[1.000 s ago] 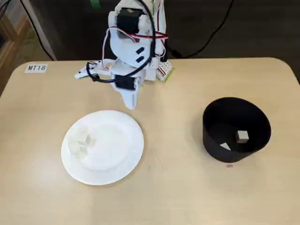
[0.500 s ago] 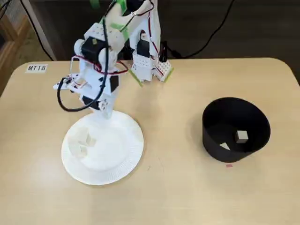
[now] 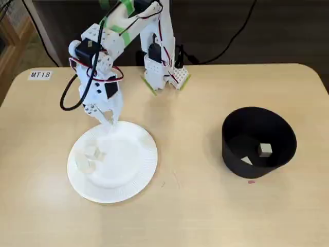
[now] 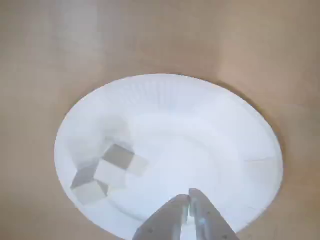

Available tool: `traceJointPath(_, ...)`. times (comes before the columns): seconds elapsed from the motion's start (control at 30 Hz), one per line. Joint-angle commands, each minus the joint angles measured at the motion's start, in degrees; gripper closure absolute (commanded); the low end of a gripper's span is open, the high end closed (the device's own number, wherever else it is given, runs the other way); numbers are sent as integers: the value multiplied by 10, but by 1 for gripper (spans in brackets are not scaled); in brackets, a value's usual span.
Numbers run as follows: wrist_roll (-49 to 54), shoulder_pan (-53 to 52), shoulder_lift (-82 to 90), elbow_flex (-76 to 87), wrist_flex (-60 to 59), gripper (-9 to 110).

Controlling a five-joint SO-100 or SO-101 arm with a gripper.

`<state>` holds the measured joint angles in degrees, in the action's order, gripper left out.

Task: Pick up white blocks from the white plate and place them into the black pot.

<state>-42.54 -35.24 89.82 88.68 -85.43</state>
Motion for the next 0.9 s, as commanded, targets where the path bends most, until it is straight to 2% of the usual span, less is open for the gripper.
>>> traceJointPath(0.0,-85,-20,18,-26,-6,104)
traceJointPath(0.13,-175,-26,9,-29,4,104)
traceJointPath(0.27,-192,-21,-26,-73,-2,100)
traceJointPath(0.4,-178,-14,-38,-87,3,93)
traceJointPath(0.5,-224,-21,-74,-115,-71,77)
traceJointPath(0.53,-243,-21,-84,-118,-91,76)
traceJointPath(0.57,-243,-21,-93,-119,-95,77)
traceJointPath(0.63,-234,-23,-112,-133,-92,87)
traceJointPath(0.7,-220,-20,-121,-149,-91,88)
traceJointPath(0.73,-196,-20,-122,-152,-86,95)
traceJointPath(0.87,-147,-24,-126,-162,-86,99)
